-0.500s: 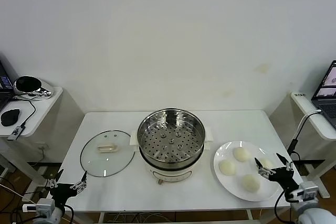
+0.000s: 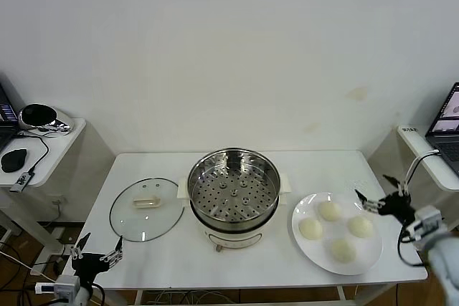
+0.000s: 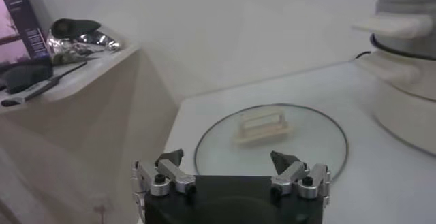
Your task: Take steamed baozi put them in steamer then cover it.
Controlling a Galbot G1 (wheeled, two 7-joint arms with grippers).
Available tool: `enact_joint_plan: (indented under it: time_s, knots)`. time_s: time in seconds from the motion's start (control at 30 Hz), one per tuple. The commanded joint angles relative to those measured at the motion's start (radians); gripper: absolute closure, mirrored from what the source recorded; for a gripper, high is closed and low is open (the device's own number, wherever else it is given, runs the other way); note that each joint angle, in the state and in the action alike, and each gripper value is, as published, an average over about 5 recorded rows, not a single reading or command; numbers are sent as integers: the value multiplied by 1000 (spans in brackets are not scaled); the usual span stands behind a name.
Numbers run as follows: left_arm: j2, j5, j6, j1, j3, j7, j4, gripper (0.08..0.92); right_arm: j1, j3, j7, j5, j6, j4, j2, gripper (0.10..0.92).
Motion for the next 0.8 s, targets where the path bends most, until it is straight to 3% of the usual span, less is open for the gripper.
enact_joint_plan:
  time_s: [0.03,0.33,0.57,0.8]
  knots:
    - [-16,10,-1,3,1,-1,-15,177,211,-105,-285,-166,-35,-56,-185,203]
    - [-37,17,2,0,3,7,-42,177,672,-535,-646,-352,23,-217,-229,203]
    - [-42,13,4,11,-7,11,-60,177,947,-925,-678,-358,42,-335,-224,203]
    - [-39,10,2,32,-9,9,-68,177,961,-1047,-700,-381,73,-382,-148,203]
